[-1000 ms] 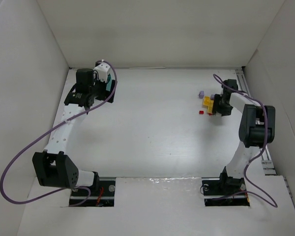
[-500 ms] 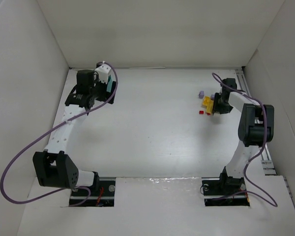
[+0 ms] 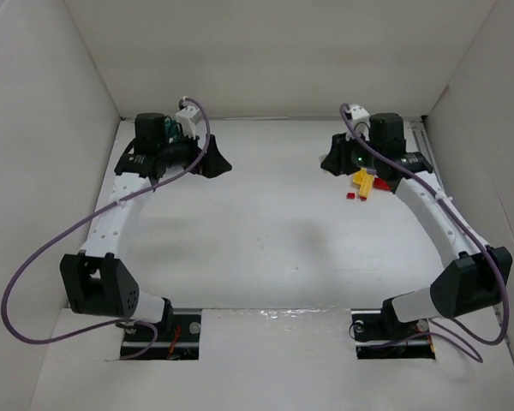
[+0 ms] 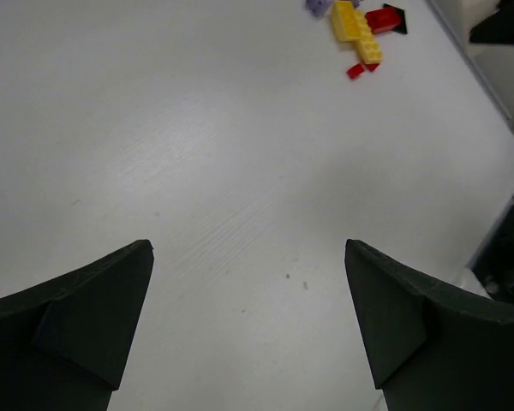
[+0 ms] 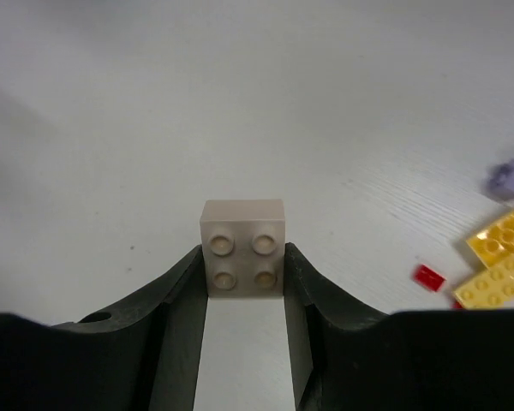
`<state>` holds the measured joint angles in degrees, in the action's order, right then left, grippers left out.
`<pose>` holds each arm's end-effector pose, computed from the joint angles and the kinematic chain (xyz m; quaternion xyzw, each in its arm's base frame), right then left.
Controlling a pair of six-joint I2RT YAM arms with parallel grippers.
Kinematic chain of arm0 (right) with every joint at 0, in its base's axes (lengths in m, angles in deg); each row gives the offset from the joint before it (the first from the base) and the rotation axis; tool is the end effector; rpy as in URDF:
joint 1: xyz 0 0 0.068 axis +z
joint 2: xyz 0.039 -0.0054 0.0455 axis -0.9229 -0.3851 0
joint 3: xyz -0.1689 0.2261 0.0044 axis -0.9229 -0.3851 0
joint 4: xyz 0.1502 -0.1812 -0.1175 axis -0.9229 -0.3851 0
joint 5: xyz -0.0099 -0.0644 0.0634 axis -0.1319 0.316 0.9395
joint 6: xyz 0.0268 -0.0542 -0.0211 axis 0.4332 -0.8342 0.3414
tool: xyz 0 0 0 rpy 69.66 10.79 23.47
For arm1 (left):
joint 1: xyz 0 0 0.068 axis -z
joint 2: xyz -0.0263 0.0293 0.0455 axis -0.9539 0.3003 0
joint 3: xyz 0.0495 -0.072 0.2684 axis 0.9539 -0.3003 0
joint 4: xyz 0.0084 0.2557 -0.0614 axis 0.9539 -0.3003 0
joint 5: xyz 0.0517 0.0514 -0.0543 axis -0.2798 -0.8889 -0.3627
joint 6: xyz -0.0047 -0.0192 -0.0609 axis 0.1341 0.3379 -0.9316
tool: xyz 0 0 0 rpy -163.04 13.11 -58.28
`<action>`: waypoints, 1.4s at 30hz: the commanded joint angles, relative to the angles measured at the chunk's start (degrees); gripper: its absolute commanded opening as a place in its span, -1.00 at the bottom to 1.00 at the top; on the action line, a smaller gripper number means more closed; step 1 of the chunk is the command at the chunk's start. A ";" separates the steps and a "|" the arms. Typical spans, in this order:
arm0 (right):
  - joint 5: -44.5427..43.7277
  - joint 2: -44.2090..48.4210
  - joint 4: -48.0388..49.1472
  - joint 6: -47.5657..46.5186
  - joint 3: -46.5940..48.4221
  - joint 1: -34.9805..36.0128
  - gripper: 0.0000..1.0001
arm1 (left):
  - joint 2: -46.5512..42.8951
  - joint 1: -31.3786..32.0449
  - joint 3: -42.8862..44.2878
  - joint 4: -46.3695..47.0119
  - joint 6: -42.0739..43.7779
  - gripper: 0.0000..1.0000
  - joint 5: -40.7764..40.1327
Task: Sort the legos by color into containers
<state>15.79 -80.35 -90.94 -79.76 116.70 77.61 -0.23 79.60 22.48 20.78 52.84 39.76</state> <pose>0.3203 0.0754 0.3545 -0.1566 0.8611 0.1978 0.4414 0.3104 -0.0715 0.3727 0.2730 0.7653 -0.3053 0.4966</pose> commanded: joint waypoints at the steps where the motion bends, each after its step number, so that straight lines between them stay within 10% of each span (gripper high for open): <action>1: 5.54 1.11 4.27 -0.90 0.70 6.33 -0.90 | 3.30 -0.04 4.64 1.13 -11.03 0.83 12.51; 17: -8.59 -0.90 9.54 -9.17 0.53 28.40 -0.90 | 5.68 9.62 6.22 4.39 -18.15 0.43 14.01; 42: -15.90 -4.32 17.19 -12.60 1.67 34.12 -0.88 | 12.09 10.77 6.57 7.90 -22.20 0.01 16.29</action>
<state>0.89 -84.11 -77.87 -91.76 116.57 110.97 12.03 90.07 27.38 26.77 31.07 54.38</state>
